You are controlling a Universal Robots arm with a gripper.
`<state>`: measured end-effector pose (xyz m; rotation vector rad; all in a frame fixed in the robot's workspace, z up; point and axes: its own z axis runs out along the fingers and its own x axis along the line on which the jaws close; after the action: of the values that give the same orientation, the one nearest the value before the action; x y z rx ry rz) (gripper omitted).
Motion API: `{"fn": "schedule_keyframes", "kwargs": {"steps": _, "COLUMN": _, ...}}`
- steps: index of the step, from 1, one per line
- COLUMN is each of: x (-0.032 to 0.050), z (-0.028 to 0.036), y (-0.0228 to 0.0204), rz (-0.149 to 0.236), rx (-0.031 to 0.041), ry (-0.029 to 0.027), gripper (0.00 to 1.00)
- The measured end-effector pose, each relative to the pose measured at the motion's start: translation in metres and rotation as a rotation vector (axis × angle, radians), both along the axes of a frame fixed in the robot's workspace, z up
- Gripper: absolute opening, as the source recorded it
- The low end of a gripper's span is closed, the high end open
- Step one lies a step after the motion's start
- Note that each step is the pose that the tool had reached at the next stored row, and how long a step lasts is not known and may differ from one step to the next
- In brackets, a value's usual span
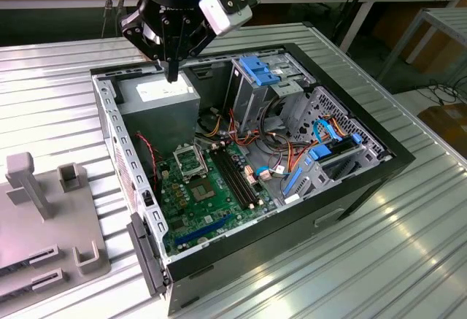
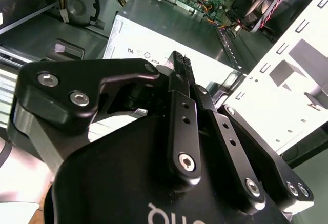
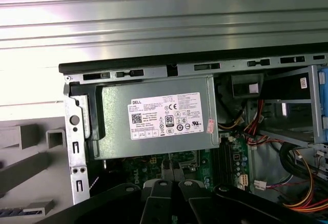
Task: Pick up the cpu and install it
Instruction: 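Reach for the cpu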
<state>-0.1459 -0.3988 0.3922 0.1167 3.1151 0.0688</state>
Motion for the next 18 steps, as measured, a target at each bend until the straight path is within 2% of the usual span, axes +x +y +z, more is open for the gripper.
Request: {"fn": "schedule_keyframes", "kwargs": {"steps": 18, "x": -0.0059, "z": -0.0004, "y": 0.0, "rz": 0.0, "rx": 0.0, "ry": 0.0008, "gripper": 0.11}}
